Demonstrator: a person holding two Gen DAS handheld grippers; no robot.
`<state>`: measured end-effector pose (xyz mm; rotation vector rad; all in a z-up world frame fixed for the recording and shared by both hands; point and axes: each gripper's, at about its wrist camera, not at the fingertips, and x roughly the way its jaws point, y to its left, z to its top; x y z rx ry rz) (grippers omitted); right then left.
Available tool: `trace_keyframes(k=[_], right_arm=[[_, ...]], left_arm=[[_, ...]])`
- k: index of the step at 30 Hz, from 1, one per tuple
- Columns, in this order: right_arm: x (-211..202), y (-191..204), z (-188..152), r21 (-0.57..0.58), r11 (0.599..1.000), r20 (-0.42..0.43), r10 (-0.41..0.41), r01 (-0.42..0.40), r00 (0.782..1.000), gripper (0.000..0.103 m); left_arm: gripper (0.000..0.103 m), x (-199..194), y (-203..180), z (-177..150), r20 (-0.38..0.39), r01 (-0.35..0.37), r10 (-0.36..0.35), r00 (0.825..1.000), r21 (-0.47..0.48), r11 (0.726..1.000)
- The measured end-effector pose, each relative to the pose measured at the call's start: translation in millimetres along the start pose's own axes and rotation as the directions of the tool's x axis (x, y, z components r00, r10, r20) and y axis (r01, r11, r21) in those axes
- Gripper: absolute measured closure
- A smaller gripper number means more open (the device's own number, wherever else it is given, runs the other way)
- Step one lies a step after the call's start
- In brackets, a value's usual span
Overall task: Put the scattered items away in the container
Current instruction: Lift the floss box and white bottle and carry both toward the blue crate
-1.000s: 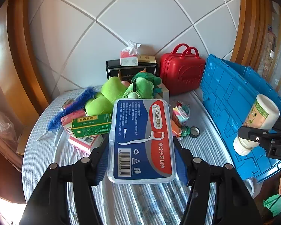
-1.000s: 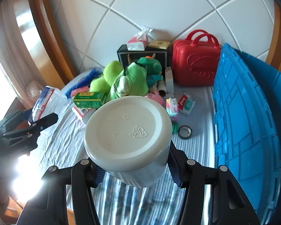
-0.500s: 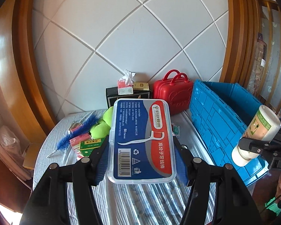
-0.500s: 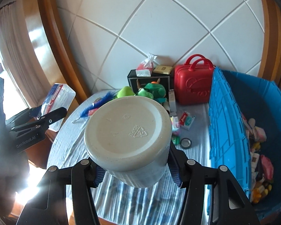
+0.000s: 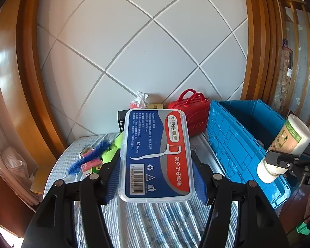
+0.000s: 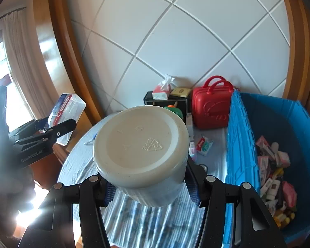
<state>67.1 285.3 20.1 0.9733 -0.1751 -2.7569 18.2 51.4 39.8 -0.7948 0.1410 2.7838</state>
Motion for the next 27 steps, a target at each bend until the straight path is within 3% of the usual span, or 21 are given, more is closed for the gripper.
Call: trace_keyframes(k=[15,27], right_arm=[[-12,-52,-14,0.034,0.999,0.012,-0.012,0.012,1.0,0.048],[-28,-111,-18,0.086,0.995,0.015,-0.042,0.04,0.999,0.048]], left_arm=[[0.043,7,-60,15,0.003,0.014,-0.014,1.0,0.021,1.0],[0.043,35,-124,24,-0.025,0.063,-0.062,0.998,0.059,0.996]])
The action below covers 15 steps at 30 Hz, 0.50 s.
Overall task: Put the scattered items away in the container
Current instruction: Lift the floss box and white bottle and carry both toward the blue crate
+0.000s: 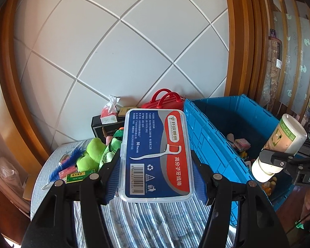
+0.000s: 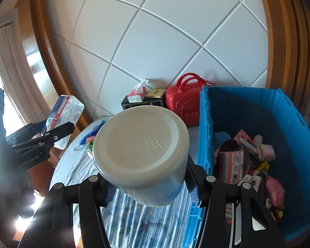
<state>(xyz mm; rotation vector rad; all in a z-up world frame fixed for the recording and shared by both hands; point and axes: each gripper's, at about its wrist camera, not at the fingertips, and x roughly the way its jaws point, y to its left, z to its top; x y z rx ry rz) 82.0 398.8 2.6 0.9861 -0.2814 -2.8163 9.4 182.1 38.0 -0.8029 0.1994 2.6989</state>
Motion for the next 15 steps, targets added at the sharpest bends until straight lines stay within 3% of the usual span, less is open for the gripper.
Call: trace_keyframes(k=[15], right_arm=[[-12,-76,6,0.078,0.995,0.005,-0.07,0.07,0.998,0.048]], left_arm=[[0.043,46,-93,25,-0.022,0.098,-0.096,0.995,0.08,0.992]])
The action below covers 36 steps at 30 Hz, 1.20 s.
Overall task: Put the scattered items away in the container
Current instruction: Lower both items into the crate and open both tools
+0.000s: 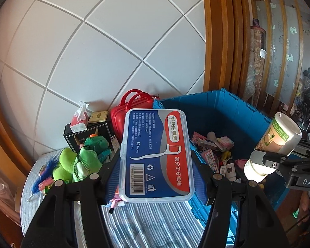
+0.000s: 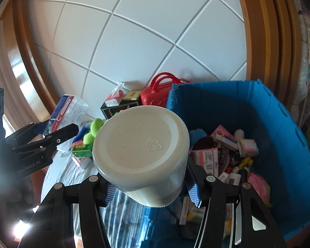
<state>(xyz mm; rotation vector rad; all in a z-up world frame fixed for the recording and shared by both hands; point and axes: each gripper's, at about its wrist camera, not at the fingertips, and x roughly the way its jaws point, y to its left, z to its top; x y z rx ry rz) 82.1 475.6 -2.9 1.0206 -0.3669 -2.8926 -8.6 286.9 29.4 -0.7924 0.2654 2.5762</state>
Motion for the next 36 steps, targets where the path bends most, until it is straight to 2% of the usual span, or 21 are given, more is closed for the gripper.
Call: trace_keyframes(k=[18,36], right_arm=[[-23,-79,-4,0.113,0.989,0.02,-0.097,0.094,0.995,0.048],[-18,-120,4,0.162,0.973,0.002,-0.168,0.165,0.986,0.048]], left_arm=[[0.043,51,-90,38,-0.014,0.132,-0.132,0.991,0.127,0.983],[0.043,88,-126,53,-0.044,0.199,-0.195,0.98,0.162,0.966]])
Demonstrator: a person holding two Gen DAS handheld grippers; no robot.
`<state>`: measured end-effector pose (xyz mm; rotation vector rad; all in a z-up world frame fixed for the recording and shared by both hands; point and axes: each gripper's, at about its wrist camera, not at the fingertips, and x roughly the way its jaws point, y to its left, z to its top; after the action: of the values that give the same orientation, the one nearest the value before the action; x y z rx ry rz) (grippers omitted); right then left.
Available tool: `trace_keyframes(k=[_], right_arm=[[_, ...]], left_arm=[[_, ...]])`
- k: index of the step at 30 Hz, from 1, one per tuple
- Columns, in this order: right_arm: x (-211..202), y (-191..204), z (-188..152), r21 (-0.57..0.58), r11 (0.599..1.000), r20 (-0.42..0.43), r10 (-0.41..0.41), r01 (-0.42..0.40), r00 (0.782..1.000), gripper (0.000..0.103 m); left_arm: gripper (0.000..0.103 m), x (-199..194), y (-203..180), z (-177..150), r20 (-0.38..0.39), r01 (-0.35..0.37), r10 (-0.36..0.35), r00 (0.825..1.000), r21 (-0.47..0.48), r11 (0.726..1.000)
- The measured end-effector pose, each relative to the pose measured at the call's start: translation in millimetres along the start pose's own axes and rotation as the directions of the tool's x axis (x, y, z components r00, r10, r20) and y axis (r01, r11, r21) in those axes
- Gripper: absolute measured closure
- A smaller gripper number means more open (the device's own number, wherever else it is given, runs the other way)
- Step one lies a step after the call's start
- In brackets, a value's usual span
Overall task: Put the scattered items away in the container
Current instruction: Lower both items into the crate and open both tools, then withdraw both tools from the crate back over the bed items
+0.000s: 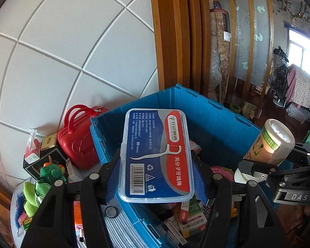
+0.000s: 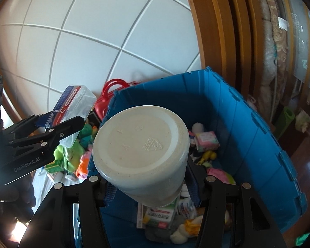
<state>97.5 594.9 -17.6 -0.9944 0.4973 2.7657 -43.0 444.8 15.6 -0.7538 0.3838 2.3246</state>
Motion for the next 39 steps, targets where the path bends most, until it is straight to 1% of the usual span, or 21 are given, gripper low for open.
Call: trace_keyframes(k=[9,11,12,13,14,15,16,20,22,30,32,35,39], right_arm=[[6,-15,4,0.018,1.0,0.001,-0.021,0.021,1.0,0.048],[8,-16,6,0.011,1.0,0.001,-0.024,0.024,1.0,0.047],[10,-16,6,0.003,1.0,-0.001,-0.029,0.029,1.0,0.044],[10,-16,7,-0.003,0.999,0.004,-0.038,0.038,0.999,0.026],[9,-16,8,-0.005,0.999,0.017,-0.047,0.047,0.999,0.012],[7,-17,9,-0.003,0.999,0.033,-0.051,0.051,0.998,0.001],[6,-18,10,-0.002,0.999,0.042,-0.054,0.054,0.998,0.0],[10,-21,11,0.006,0.999,0.034,-0.052,0.051,0.998,0.0],[12,-21,11,0.005,0.999,0.026,-0.046,0.046,0.999,0.0],[16,-9,12,-0.011,1.0,0.029,-0.026,0.026,0.999,0.0],[17,-5,11,-0.015,1.0,0.026,-0.012,0.013,1.0,0.0],[19,3,7,-0.03,1.0,0.019,0.007,-0.007,1.0,0.0],[24,16,2,-0.053,0.998,0.001,0.028,-0.028,1.0,0.0]], left_arm=[[0.043,14,-6,8,-0.002,0.026,-0.026,1.0,0.015,1.0],[0.043,16,-6,10,0.001,0.018,-0.018,1.0,0.008,1.0],[0.043,17,-6,11,-0.001,0.018,-0.018,1.0,0.004,1.0],[0.04,19,-4,12,-0.006,0.013,-0.013,1.0,-0.005,1.0],[0.02,20,-1,12,-0.007,-0.005,0.005,1.0,-0.02,1.0],[0.011,19,3,13,0.001,-0.021,0.021,1.0,-0.041,0.999],[0.005,18,7,13,0.01,-0.026,0.027,1.0,-0.057,0.998],[0.005,16,13,11,0.013,-0.037,0.038,0.999,-0.063,0.997],[0.005,15,16,9,0.01,-0.025,0.026,1.0,-0.063,0.998],[0.005,5,24,0,0.009,-0.045,0.046,0.999,-0.075,0.996],[0.005,0,27,-4,0.012,-0.037,0.038,0.999,-0.079,0.996],[0.005,-7,32,-12,0.018,-0.055,0.056,0.998,-0.087,0.995],[0.005,-14,43,-24,0.004,-0.084,0.086,0.996,-0.117,0.99]])
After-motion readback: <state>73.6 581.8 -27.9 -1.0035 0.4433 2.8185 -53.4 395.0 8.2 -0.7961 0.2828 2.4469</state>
